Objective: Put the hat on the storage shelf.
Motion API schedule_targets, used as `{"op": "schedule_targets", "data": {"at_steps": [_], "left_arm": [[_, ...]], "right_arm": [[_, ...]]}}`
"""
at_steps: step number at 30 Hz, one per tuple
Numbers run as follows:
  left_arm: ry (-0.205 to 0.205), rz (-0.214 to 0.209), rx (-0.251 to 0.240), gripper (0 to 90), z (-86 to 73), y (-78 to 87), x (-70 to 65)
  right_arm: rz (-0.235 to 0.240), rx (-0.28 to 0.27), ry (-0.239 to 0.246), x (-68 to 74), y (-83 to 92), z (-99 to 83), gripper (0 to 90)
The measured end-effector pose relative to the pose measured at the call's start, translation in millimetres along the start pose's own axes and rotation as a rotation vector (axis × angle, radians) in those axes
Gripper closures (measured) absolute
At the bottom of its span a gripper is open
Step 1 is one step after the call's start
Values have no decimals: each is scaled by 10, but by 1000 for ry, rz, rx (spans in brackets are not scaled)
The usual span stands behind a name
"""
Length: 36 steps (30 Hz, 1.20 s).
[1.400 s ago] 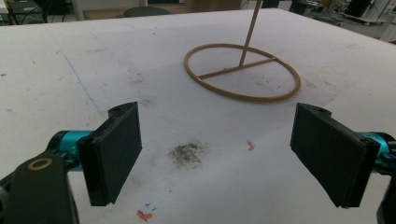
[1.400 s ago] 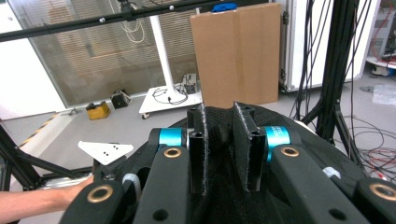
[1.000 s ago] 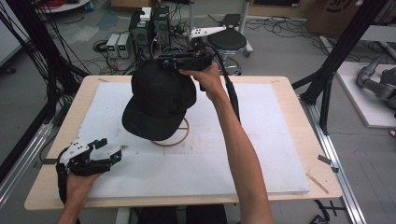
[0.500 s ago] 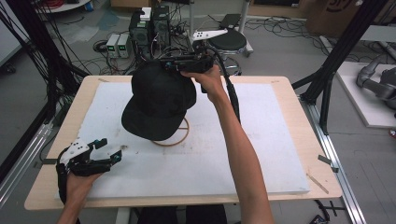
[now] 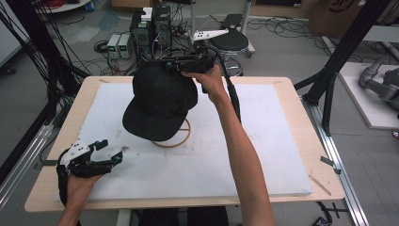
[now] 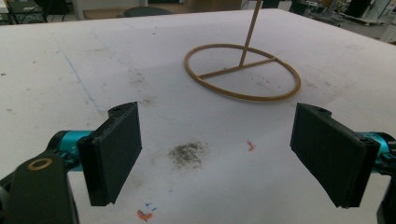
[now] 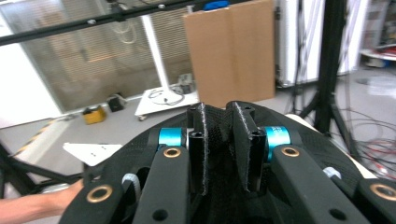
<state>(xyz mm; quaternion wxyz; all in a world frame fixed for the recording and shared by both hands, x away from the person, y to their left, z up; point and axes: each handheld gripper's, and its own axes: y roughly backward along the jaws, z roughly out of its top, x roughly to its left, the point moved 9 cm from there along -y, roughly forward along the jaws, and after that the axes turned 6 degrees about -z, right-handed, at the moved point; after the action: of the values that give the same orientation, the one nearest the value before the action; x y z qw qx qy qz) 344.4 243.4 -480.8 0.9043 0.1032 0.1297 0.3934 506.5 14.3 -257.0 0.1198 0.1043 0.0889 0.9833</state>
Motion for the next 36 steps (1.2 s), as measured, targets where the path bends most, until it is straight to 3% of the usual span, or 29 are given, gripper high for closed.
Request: {"op": "schedule_targets", "data": {"at_steps": [8, 19, 23, 27, 36], "left_arm": [[10, -1, -5, 164, 3, -1, 2], [1, 0, -3, 164, 2, 0, -4], [0, -1, -3, 164, 1, 1, -4], [-1, 0, -3, 164, 2, -1, -6], [-2, 1, -2, 164, 2, -2, -4]], "right_arm": [[-13, -10, -7, -42, 0, 40, 779], [13, -9, 0, 8, -20, 35, 747], [-44, -9, 12, -22, -9, 39, 560], [-86, -20, 29, -37, 7, 42, 514], [-105, -33, 1, -87, 90, 36, 345]]}}
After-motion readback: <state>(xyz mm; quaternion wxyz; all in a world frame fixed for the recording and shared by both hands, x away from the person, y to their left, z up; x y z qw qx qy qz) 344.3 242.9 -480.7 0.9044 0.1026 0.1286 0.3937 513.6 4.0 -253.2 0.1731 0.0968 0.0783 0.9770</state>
